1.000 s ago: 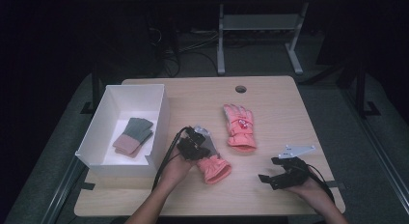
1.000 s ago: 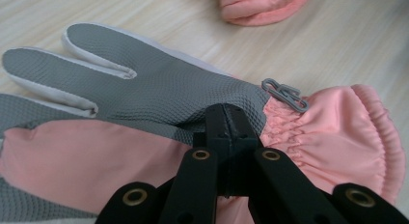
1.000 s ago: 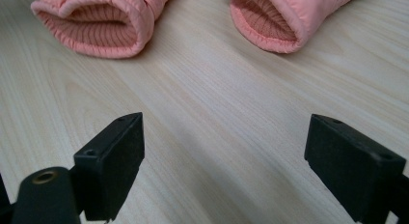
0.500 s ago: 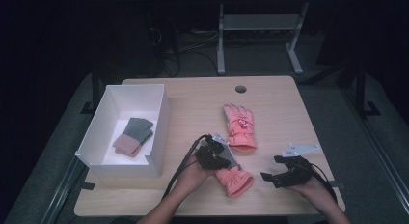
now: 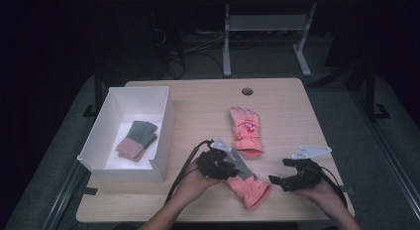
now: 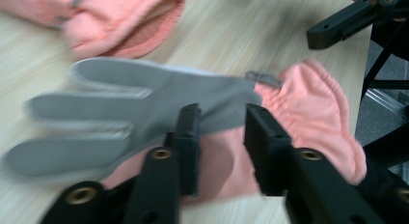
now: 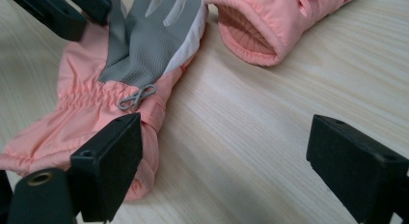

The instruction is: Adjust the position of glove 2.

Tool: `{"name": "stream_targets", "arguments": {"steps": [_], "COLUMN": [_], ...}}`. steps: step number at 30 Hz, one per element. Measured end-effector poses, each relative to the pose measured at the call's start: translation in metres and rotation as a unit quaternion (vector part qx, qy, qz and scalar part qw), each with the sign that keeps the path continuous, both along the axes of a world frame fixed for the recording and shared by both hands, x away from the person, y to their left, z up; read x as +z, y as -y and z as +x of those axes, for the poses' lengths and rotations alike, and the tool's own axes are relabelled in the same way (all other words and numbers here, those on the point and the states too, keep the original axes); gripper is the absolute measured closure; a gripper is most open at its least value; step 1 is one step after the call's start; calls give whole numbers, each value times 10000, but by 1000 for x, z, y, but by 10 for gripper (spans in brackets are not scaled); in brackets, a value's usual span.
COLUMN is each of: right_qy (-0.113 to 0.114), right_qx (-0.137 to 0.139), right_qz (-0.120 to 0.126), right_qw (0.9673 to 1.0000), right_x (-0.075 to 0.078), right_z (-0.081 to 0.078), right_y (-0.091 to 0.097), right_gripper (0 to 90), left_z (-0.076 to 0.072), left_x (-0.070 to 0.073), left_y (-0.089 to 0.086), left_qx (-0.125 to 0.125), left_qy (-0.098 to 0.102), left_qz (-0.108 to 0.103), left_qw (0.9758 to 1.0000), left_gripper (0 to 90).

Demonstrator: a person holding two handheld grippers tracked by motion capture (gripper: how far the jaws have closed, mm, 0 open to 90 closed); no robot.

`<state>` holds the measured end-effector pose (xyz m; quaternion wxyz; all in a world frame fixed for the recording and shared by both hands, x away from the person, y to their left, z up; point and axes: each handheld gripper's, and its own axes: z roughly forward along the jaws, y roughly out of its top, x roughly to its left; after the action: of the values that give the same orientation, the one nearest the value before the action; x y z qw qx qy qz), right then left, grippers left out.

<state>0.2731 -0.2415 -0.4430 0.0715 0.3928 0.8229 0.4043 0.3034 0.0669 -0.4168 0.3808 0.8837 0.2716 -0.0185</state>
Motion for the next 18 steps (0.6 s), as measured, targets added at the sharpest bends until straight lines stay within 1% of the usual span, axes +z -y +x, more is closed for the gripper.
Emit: {"name": "stream_targets", "arguments": {"steps": [2,3,4,5,6,7,8,10,11,12,13,14,15,17,18], "right_qy": [-13,-13,-13,-12,-33,-33,-48,-55,-55,-86,-71,-45,-40,-7,62], "right_qx": [-15,-15,-29,-68,-76,-76,-97,-40,-40,-31,-24,-33,-44,-40,-54], "right_qz": [-14,-14,4,-20,15,15,0,34,34,59,84,96,108,134,106], "right_qw": [10000,10000,10000,10000,10000,10000,9999,10000,10000,9999,9999,9999,9999,9999,9999], "right_x": [1,1,1,1,1,1,2,3,3,5,7,9,12,19,21], "right_z": [1,1,1,2,4,4,7,10,10,16,19,23,27,35,40], "right_y": [-1,-1,-2,-2,-4,-4,-6,-8,-8,-12,-14,-17,-19,-24,-27], "right_gripper": [132,132,134,137,143,143,193,255,255,319,348,396,456,596,671], "left_z": [-3,-3,-5,-6,-10,-10,-14,-16,-16,-17,-17,-19,-19,-22,-23], "left_x": [1,1,1,0,-2,-2,-7,-11,-11,-15,-15,-17,-17,-20,-21], "left_y": [-12,-12,-18,-22,-31,-31,-38,-44,-44,-50,-50,-55,-55,-61,-62], "left_qx": [19,19,10,-24,-87,-87,-118,-168,-168,-172,-172,-143,-143,-59,-30], "left_qy": [108,108,196,255,355,355,439,465,465,522,522,529,529,532,527], "left_qz": [13,13,84,138,258,258,307,357,357,378,378,379,379,352,331], "left_qw": [9999,9999,9998,9996,9990,9990,9985,9981,9981,9978,9978,9978,9978,9979,9981], "left_gripper": [578,547,547,512,453,424,398,339,310,280,260,238,210,184,169]}}
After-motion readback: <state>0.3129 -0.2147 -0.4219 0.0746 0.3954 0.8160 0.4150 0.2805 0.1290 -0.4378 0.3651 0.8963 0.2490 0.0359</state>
